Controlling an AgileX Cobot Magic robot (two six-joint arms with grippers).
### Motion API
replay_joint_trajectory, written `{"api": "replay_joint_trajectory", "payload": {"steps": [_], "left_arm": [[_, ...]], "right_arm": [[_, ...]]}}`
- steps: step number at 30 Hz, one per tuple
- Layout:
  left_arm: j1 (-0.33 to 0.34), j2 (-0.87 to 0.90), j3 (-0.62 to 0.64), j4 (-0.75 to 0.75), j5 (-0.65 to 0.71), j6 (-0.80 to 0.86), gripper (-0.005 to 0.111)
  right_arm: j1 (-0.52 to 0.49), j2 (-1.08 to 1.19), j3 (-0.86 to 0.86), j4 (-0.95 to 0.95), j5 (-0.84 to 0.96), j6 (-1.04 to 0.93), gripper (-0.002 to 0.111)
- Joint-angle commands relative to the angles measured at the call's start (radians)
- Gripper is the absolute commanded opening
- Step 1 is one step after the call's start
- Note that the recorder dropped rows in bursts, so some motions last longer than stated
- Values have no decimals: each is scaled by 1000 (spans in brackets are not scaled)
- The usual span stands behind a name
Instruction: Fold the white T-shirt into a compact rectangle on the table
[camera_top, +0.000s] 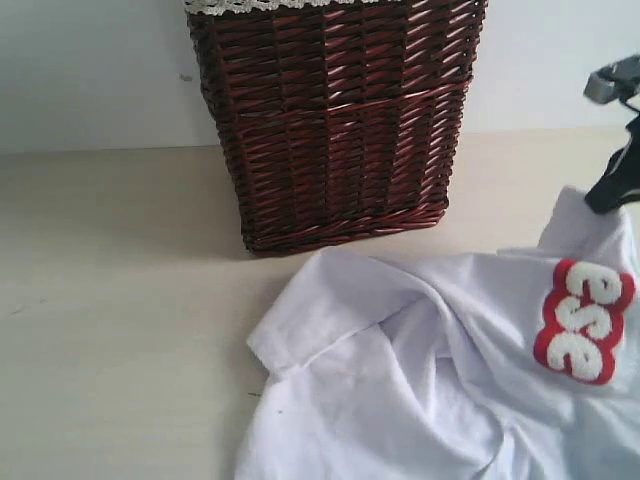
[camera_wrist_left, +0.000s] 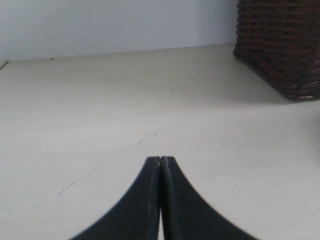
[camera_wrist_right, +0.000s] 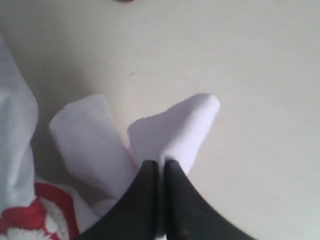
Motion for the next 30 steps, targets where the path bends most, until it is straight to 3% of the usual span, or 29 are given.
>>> {"api": "replay_joint_trajectory", "payload": {"steps": [1, 6, 12, 14, 18, 24, 27, 30], "left_arm": [[-6, -6, -1, 0, -7, 0, 0], [-6, -6, -1, 0, -7, 0, 0], [-6, -6, -1, 0, -7, 0, 0], [-6, -6, -1, 0, -7, 0, 0], [-6, -6, -1, 0, -7, 0, 0], [-6, -6, -1, 0, -7, 0, 0], [-6, -6, -1, 0, -7, 0, 0], [-6, -6, -1, 0, -7, 0, 0]], "right_arm": [[-2, -96, -11, -89, -77, 84, 0], [-2, -90, 15, -19, 35, 72, 6], [-2, -34, 129, 19, 28, 65, 45], [-2, -25, 150, 11, -12, 65, 52], [-2, -61, 126, 65, -51, 10, 53], [6, -169, 54, 333, -51, -216, 53], [66, -174, 52, 403, -33, -328, 53], [182, -117, 52, 297, -12, -382, 53]]}}
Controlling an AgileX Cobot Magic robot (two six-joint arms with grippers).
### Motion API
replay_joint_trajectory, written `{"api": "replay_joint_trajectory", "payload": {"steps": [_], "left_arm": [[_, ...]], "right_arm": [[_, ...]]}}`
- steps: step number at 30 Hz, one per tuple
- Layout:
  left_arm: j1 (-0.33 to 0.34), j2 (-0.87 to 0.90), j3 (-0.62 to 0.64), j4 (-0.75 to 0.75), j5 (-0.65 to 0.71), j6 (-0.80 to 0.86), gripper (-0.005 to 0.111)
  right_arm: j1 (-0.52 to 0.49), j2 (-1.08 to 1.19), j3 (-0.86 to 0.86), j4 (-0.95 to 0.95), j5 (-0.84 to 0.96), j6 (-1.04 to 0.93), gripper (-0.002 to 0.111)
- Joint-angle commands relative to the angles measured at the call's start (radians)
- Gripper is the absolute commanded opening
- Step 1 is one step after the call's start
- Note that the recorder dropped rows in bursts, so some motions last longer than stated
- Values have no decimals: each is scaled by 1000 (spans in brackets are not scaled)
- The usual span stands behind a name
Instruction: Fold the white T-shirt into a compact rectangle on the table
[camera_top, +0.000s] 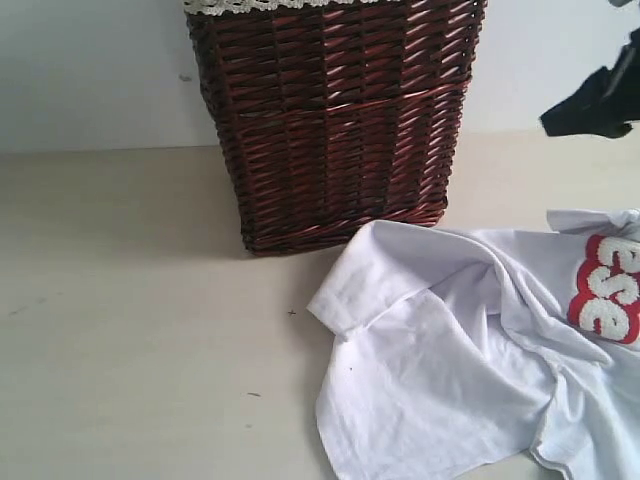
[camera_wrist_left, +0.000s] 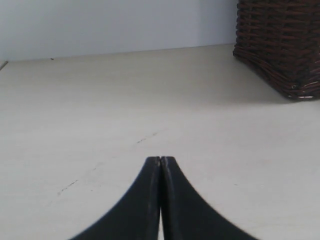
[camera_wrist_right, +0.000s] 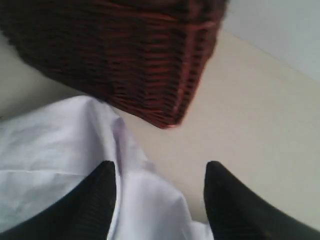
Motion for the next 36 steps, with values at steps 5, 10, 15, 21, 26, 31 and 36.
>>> {"api": "replay_joint_trajectory", "payload": {"steps": [5, 10, 15, 21, 26, 31, 36], "left_arm": [[-6, -6, -1, 0, -7, 0, 0], [-6, -6, -1, 0, -7, 0, 0], [-6, -6, -1, 0, -7, 0, 0], [-6, -6, -1, 0, -7, 0, 0], [-6, -6, -1, 0, -7, 0, 0], [-6, -6, -1, 0, -7, 0, 0], [-6, -6, -1, 0, -7, 0, 0]], "right_arm": [[255, 202, 0, -221, -117, -103, 53], [269, 310, 0, -299, -225, -105, 53], [269, 392, 0, -308, -323, -113, 52], [269, 408, -2, -310, -334, -113, 4], [269, 354, -2, -308, -303, -119, 0], [269, 328, -2, -416, -165, -111, 28], [294, 244, -2, -403, -275, -111, 70]]}}
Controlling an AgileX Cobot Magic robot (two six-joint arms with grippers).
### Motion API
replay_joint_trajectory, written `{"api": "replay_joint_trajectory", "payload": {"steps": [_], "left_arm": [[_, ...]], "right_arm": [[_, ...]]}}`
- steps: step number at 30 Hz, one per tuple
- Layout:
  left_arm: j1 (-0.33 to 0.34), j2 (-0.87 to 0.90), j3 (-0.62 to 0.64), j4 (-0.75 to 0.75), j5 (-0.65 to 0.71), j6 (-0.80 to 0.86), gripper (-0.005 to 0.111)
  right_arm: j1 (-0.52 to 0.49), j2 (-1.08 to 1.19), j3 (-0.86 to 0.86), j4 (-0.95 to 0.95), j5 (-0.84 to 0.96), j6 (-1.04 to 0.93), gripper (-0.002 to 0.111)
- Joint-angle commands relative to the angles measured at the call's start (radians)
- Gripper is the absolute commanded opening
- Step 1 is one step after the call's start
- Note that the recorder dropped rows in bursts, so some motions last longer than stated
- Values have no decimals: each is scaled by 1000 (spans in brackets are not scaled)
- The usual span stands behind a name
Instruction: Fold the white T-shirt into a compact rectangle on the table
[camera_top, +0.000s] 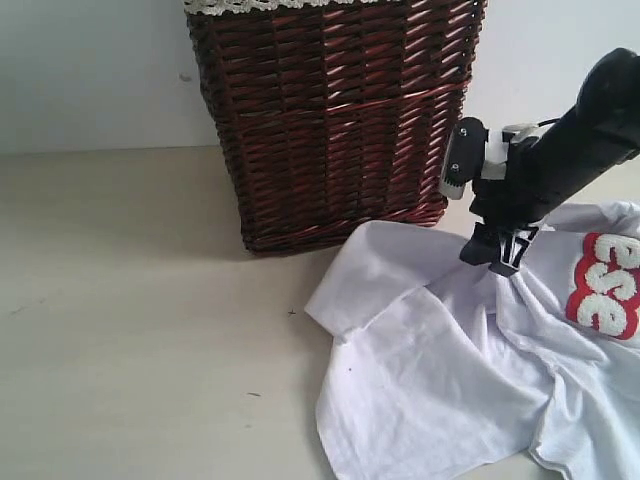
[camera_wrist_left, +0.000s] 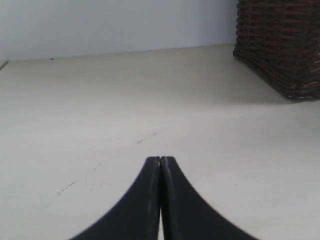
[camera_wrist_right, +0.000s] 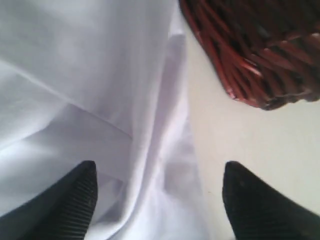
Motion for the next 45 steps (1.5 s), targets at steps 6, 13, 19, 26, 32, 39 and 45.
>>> {"api": "replay_joint_trajectory", "payload": {"steps": [6, 13, 19, 26, 32, 39, 45], "left_arm": [[-6, -6, -1, 0, -7, 0, 0], [-6, -6, -1, 0, -7, 0, 0], [-6, -6, -1, 0, -7, 0, 0], [-6, -6, -1, 0, -7, 0, 0], [-6, -6, -1, 0, -7, 0, 0], [-6, -6, -1, 0, -7, 0, 0], [-6, -6, -1, 0, -7, 0, 0]], "right_arm": [[200, -92, -2, 257, 298, -391, 57], [220, 69, -2, 363, 217, -549, 57], [220, 125, -2, 365, 215, -581, 54], [220, 169, -2, 365, 97, -613, 45], [220, 163, -2, 365, 99, -613, 0], [220, 125, -2, 376, 99, -605, 0], [220, 27, -2, 450, 106, -605, 0]]}}
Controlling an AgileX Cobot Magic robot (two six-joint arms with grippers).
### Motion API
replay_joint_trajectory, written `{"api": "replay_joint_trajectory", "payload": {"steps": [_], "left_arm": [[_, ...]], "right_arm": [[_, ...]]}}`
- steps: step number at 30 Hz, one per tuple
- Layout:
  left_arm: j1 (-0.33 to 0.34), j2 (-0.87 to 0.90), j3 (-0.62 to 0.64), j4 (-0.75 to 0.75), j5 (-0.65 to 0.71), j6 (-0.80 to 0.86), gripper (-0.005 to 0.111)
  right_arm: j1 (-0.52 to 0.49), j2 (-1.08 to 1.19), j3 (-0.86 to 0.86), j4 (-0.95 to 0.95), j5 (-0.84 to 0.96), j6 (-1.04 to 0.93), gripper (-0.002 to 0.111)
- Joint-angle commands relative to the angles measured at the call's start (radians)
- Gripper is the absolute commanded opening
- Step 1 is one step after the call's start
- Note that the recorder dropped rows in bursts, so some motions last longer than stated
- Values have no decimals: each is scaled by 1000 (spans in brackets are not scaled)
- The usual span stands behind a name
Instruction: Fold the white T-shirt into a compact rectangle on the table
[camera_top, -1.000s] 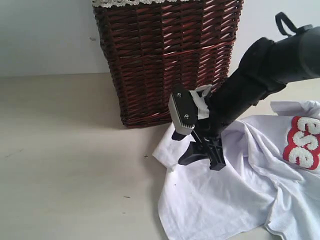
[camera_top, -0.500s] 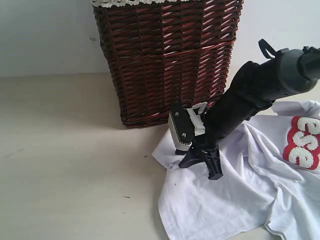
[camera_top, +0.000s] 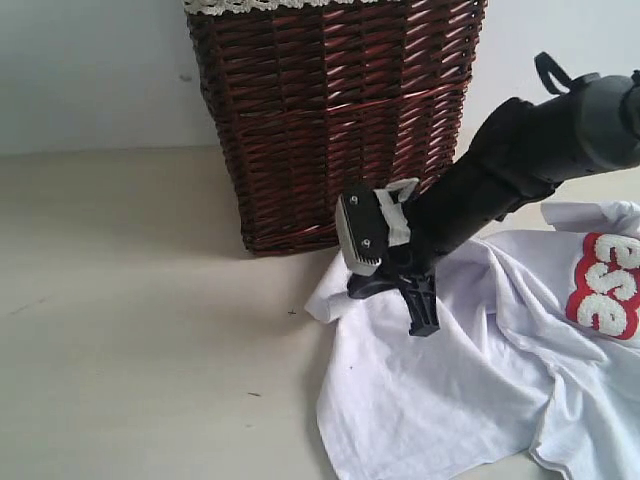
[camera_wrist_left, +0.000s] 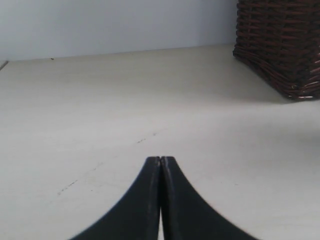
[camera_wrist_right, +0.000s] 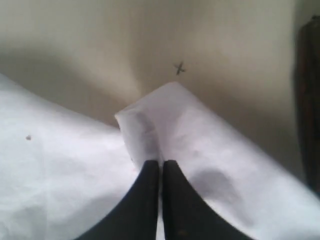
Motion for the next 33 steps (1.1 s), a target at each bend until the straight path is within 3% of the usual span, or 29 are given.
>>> {"api": "replay_joint_trajectory", "payload": {"steps": [1, 12, 18, 23, 26, 33], "left_arm": [[-6, -6, -1, 0, -7, 0, 0], [-6, -6, -1, 0, -7, 0, 0], [-6, -6, -1, 0, -7, 0, 0], [-6, -6, -1, 0, -7, 0, 0], [-6, -6, -1, 0, -7, 0, 0], [-6, -6, -1, 0, -7, 0, 0]], "right_arm": [[1, -101, -2, 63, 10, -1, 0], [-2, -557, -2, 61, 38, 118, 0], [-2, -804, -2, -27, 222, 298, 0], [-2, -905, -2, -71, 543, 471, 0], [5, -929, 17, -76, 562, 585, 0], [5, -941, 144, -82, 562, 607, 0]]}}
